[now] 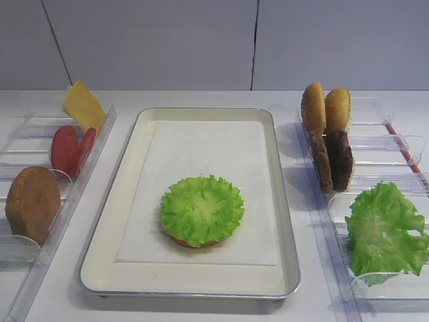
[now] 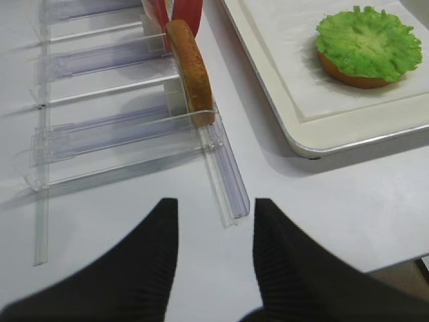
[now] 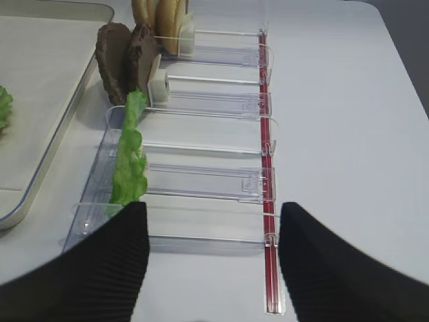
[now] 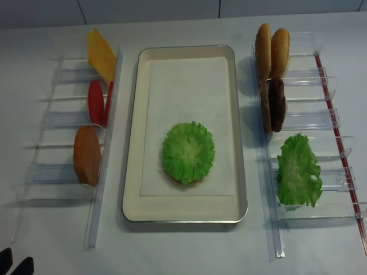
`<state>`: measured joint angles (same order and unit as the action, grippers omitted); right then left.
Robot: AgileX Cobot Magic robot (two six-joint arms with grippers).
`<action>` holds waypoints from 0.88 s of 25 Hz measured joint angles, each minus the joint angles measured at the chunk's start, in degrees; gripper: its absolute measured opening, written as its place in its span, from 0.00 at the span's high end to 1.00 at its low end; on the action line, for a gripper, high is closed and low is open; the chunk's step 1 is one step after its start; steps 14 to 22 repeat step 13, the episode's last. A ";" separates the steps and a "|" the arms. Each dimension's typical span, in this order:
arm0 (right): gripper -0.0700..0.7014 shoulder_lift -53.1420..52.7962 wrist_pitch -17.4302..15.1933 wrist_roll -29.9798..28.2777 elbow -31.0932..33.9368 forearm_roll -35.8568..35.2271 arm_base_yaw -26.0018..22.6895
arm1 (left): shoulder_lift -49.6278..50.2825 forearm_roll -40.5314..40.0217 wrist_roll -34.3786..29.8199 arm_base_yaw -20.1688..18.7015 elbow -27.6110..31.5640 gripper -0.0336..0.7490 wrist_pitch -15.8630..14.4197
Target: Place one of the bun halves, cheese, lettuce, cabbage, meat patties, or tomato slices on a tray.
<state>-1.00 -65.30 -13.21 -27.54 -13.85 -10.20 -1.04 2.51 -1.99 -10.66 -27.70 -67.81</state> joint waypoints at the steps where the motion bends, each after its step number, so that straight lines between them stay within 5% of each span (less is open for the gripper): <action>1: 0.34 0.00 0.00 0.00 0.00 0.00 0.00 | 0.00 0.00 0.00 0.00 0.00 0.64 0.00; 22: 0.34 0.00 0.00 0.00 0.00 0.00 0.00 | 0.00 0.00 0.00 0.00 0.00 0.64 0.00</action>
